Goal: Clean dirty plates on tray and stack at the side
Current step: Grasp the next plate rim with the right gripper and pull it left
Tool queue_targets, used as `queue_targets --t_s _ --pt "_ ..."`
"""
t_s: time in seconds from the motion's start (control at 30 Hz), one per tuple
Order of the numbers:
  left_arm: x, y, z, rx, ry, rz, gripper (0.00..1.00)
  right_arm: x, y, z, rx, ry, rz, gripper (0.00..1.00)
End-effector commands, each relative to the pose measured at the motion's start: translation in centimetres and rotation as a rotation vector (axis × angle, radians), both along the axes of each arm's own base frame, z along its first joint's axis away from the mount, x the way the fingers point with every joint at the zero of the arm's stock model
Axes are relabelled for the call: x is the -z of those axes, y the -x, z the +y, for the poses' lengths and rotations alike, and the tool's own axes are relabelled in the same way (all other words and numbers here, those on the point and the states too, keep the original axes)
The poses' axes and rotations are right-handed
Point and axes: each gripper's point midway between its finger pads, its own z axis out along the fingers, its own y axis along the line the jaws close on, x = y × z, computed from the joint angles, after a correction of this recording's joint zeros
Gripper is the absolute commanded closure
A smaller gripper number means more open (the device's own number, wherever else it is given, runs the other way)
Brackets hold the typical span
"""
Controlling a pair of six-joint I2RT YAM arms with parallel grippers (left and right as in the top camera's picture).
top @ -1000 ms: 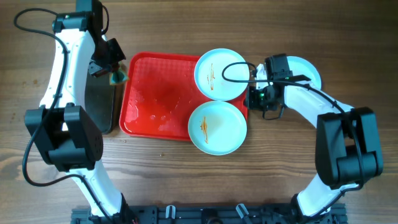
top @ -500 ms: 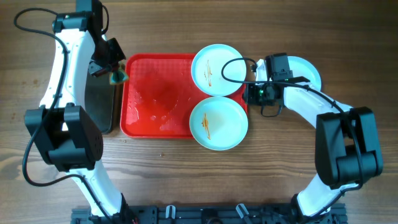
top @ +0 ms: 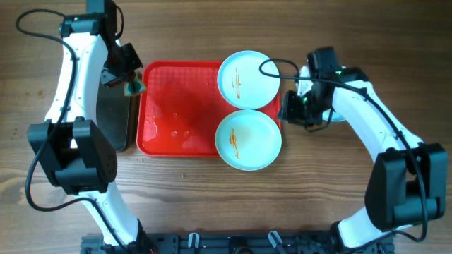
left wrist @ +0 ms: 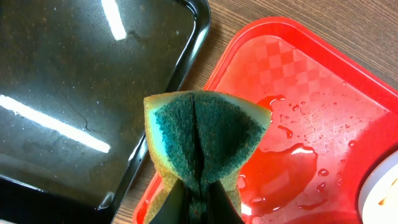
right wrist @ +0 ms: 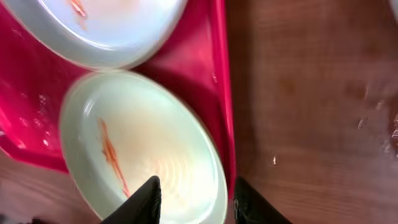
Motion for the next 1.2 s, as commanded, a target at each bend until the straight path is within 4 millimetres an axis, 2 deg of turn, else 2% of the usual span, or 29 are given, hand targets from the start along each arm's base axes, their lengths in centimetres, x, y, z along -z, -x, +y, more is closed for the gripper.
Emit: queue_targets --t_s 0.0,0.17,0.33,0.4,0.67,0.77,0.9,0.97,1.03,1.17 --pt "-1.9 -0.3 -0.2 0.015 0.004 -0.051 0.96 2.4 3.8 0.6 0.015 0.018 0.129 0.62" --pt "-1.9 -0.3 -0.2 0.015 0.004 -0.051 0.96 4.6 6.4 0.6 0.011 0.049 0.191 0.73" --pt "-1.9 -0.3 -0.2 0.015 0.004 -0.051 0.96 4.9 6.6 0.8 0.021 0.050 0.196 0.92" --pt "-1.9 -0.3 -0.2 0.015 0.004 -0.051 0.96 4.9 6.6 0.8 0.022 0.049 0.196 0.96" --pt "-1.9 -0.3 -0.2 0.015 0.004 -0.052 0.96 3.8 6.7 2.6 0.004 -0.044 0.206 0.96" --pt "-1.9 -0.3 -0.2 0.015 0.004 -0.051 0.96 2.5 6.0 4.2 -0.030 -0.057 0.148 0.96" --pt "-1.9 -0.3 -0.2 0.015 0.004 -0.051 0.96 0.4 3.9 7.4 -0.063 -0.083 0.033 0.96" --pt "-1.9 -0.3 -0.2 0.015 0.004 -0.051 0.96 -0.8 2.1 10.4 -0.057 -0.101 -0.072 0.96" --pt "-1.9 -0.3 -0.2 0.015 0.004 -0.050 0.96 -1.1 0.8 12.1 -0.018 -0.085 -0.155 0.96" --pt "-1.9 -0.3 -0.2 0.015 0.004 -0.050 0.96 -1.1 -0.9 14.1 0.046 -0.031 -0.283 0.96"
